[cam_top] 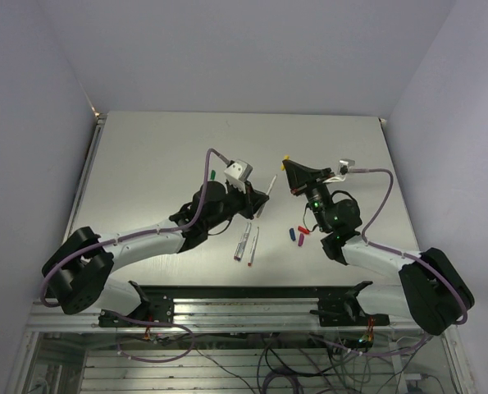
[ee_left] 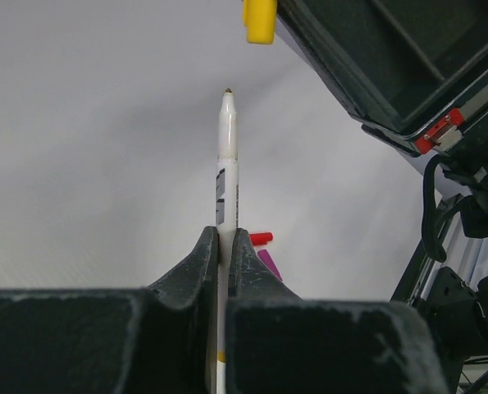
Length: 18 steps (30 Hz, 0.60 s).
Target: Insert the pens into the pen caps
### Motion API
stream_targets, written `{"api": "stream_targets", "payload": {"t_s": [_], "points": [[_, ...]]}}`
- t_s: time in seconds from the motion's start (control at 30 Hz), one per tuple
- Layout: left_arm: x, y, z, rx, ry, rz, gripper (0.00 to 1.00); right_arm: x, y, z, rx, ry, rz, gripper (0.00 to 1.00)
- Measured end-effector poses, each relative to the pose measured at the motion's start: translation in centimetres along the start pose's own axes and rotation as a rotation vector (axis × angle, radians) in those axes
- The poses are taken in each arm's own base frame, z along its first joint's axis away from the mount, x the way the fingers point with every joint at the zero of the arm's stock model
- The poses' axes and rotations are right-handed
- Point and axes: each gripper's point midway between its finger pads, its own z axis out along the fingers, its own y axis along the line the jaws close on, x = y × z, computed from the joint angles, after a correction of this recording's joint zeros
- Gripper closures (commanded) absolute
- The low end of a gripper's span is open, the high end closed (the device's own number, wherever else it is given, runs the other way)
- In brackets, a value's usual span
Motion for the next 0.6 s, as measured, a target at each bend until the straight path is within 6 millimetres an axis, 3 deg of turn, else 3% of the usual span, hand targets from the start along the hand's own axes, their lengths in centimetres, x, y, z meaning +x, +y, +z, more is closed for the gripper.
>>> {"api": "stream_targets", "payload": {"t_s": [0.6], "points": [[-1.6, -1.3, 0.4, 0.062, -0.068, -0.021, 0.93, 0.4, 1.3, -0.2, -0.081, -0.007, 0.067, 1.0]]}}
